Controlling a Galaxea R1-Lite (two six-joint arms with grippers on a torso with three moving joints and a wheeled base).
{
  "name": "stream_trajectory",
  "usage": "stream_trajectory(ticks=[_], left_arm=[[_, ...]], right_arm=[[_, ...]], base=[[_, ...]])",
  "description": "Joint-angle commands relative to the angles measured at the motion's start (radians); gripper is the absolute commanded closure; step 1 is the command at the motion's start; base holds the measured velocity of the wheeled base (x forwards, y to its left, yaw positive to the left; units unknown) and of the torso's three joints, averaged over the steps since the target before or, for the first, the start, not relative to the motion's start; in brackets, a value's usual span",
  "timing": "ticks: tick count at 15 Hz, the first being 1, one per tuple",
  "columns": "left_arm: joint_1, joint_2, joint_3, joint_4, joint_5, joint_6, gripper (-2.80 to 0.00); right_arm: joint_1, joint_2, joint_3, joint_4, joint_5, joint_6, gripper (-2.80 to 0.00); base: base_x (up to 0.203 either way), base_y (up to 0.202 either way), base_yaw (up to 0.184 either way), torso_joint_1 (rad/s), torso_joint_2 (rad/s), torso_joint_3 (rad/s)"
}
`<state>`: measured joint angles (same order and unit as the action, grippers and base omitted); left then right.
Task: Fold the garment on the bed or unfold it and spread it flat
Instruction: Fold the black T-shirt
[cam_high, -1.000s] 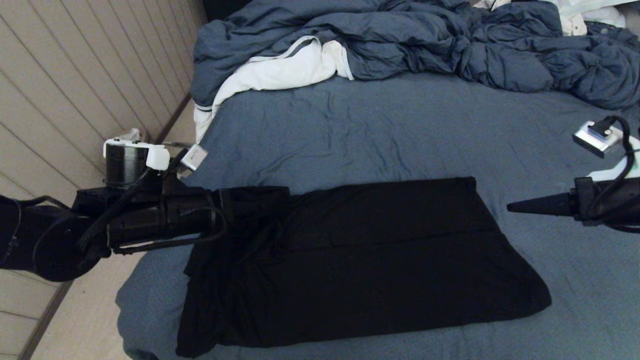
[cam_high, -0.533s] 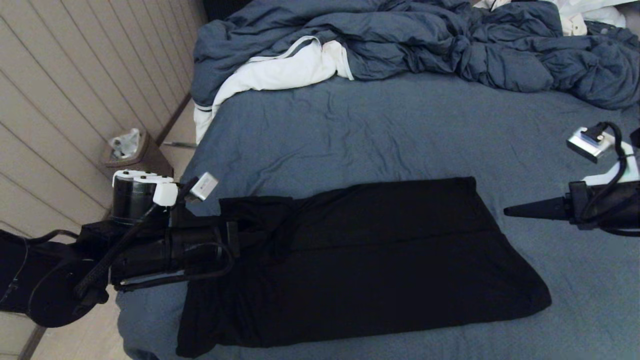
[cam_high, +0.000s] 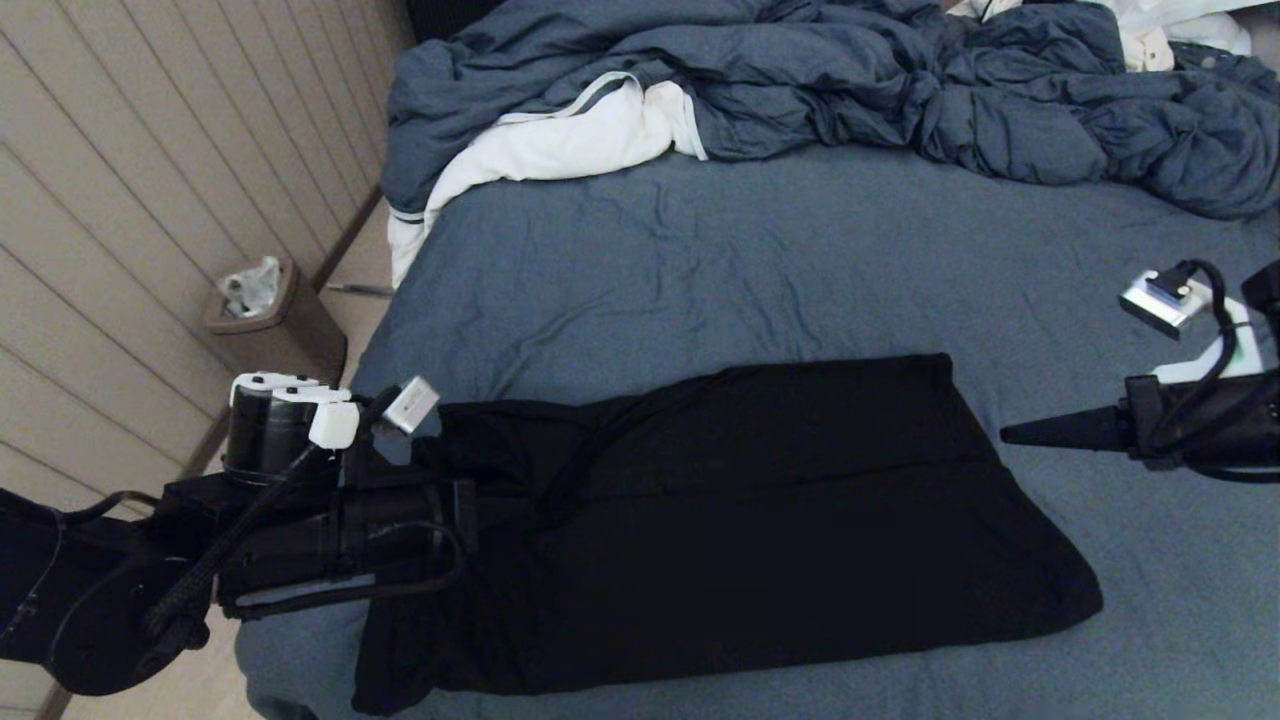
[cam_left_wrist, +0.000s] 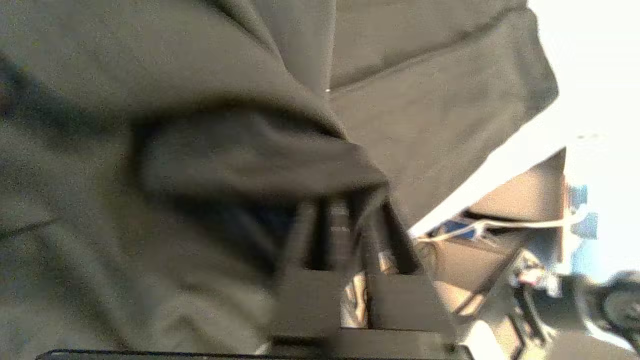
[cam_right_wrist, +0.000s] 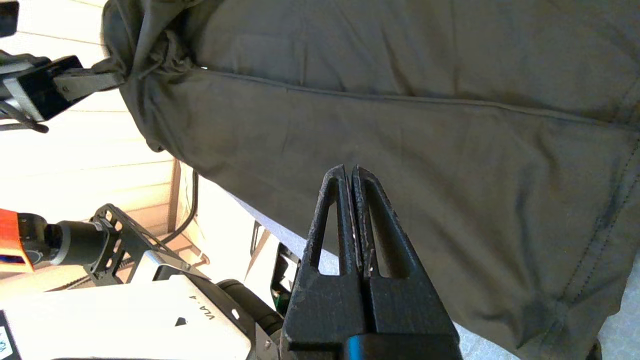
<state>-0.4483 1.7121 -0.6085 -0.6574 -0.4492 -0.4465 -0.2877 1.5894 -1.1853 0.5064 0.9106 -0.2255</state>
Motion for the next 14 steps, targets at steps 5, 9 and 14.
stream_trajectory(ticks=[5,9,14], left_arm=[[-0.031,-0.017,0.039,-0.020,0.030,-0.006,-2.80],[-0.071,-0.066,0.135,-0.107,0.038,0.000,-2.80],[-0.080,-0.175,0.259,-0.117,0.039,0.001,-2.80]], right_arm=[[-0.001,0.006,0.003,0.003,0.005,-0.002,0.00],[-0.002,0.006,0.007,0.003,0.005,-0.002,0.00],[-0.001,0.008,0.010,0.003,0.005,-0.002,0.00]], base=[[0.000,0.000,0.000,0.000,0.00,0.000],[0.000,0.000,0.000,0.000,0.00,0.000],[0.000,0.000,0.000,0.000,0.00,0.000]])
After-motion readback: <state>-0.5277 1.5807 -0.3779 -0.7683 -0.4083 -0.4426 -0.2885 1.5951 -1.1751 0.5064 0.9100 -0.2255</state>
